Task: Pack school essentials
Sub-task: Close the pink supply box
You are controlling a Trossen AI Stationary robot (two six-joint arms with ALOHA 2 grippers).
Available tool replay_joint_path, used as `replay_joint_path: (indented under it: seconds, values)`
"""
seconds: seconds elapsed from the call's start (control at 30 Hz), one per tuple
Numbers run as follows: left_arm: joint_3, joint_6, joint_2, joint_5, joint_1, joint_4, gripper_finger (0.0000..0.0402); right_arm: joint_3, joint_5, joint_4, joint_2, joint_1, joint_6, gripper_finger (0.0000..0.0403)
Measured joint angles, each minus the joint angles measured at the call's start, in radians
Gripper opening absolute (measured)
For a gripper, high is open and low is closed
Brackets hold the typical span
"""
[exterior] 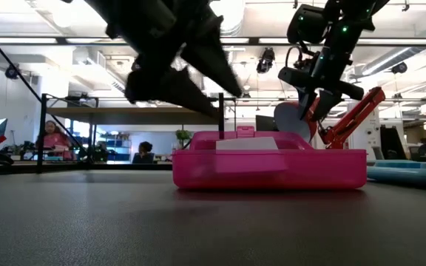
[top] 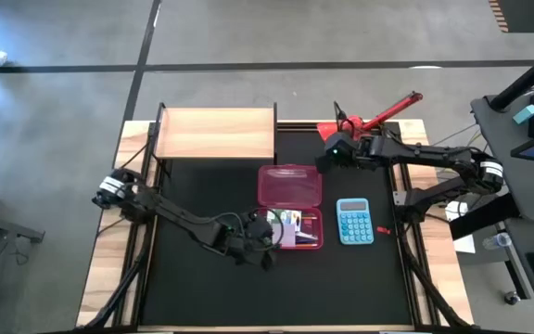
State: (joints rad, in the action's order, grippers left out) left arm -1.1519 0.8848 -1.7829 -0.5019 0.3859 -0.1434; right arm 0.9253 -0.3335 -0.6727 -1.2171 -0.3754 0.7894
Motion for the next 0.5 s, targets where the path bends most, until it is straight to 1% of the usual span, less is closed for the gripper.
replay_joint_path:
  seconds: [0.07, 0.17, 0.23, 0.27, 0.3, 0.33, 0.4, 0.5]
  values:
    - [-0.001, -0.029, -0.024, 0.008, 0.001, 0.053, 0.0208, 0.000, 0.002, 0.009, 0.000, -0.004, -0.047, 0.0156]
    - [0.000, -0.180, -0.038, 0.012, -0.001, 0.111, 0.0208, 0.000, 0.005, 0.021, 0.000, -0.011, -0.127, 0.0150]
    - [0.000, -0.318, -0.033, 0.017, -0.003, 0.113, 0.0208, 0.000, 0.003, 0.034, 0.000, -0.015, -0.165, 0.0145]
    - [-0.001, -0.369, -0.032, 0.038, -0.003, 0.097, 0.0208, 0.000, 0.003, 0.031, 0.000, -0.018, -0.183, 0.0143]
    - [-0.002, -0.389, -0.028, 0.067, -0.003, 0.066, 0.0208, 0.000, 0.003, 0.030, 0.000, -0.020, -0.201, 0.0141]
    - [-0.001, -0.381, -0.023, 0.096, 0.003, 0.017, 0.0208, 0.000, 0.003, 0.031, -0.003, -0.022, -0.217, 0.0139]
    - [-0.001, -0.301, -0.019, 0.136, 0.021, -0.073, 0.0208, 0.000, 0.004, 0.031, -0.011, -0.030, -0.251, 0.0135]
    - [-0.001, -0.159, -0.016, 0.144, 0.066, -0.207, 0.0208, 0.000, 0.002, 0.034, -0.032, -0.042, -0.297, 0.0129]
